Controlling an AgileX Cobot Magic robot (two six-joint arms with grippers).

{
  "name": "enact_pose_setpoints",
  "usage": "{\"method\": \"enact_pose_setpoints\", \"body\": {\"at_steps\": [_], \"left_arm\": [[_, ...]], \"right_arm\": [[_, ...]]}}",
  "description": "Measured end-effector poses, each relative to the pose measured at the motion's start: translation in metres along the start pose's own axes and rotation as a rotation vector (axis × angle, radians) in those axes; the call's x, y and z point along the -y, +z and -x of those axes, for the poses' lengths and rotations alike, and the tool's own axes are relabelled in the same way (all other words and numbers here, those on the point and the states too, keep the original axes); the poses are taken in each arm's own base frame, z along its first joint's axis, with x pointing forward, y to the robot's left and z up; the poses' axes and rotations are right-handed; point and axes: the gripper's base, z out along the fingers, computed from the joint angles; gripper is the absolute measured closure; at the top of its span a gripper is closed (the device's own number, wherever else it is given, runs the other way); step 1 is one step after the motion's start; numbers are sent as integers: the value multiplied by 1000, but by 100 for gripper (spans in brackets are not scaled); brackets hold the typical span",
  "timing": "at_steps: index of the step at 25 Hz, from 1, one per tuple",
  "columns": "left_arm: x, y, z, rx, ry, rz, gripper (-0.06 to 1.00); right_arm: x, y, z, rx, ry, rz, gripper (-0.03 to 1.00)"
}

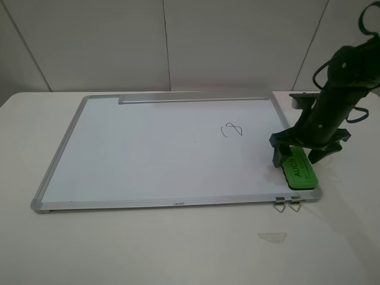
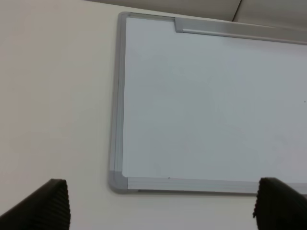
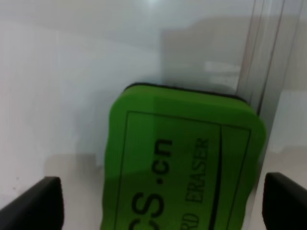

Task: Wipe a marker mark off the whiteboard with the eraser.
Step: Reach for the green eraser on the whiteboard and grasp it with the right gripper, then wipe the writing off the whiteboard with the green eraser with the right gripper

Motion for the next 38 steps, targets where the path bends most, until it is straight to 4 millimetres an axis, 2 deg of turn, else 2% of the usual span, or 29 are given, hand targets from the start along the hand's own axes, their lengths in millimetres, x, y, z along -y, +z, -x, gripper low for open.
{"method": "enact_pose_setpoints", "body": {"at_steps": [14,16,19,32,35,38], "left_arm": [[0,0,0,0,2,-3,16],[0,0,0,0,2,-3,16],[0,0,0,1,3,-3,16],[0,0,0,0,11,-5,16],[0,0,0,0,11,-5,16],[1,0,0,0,11,-6,16]], "right_arm": [[0,7,0,-11,3,0,15],[0,8,-1,-26,6,0,21],[0,8,-3,-48,22,-1,37],[0,7,-6,-89,36,-1,37],[-1,-3,-8,-111,44,4,37],[-4,-30,-1,-57,57,27,37]]}}
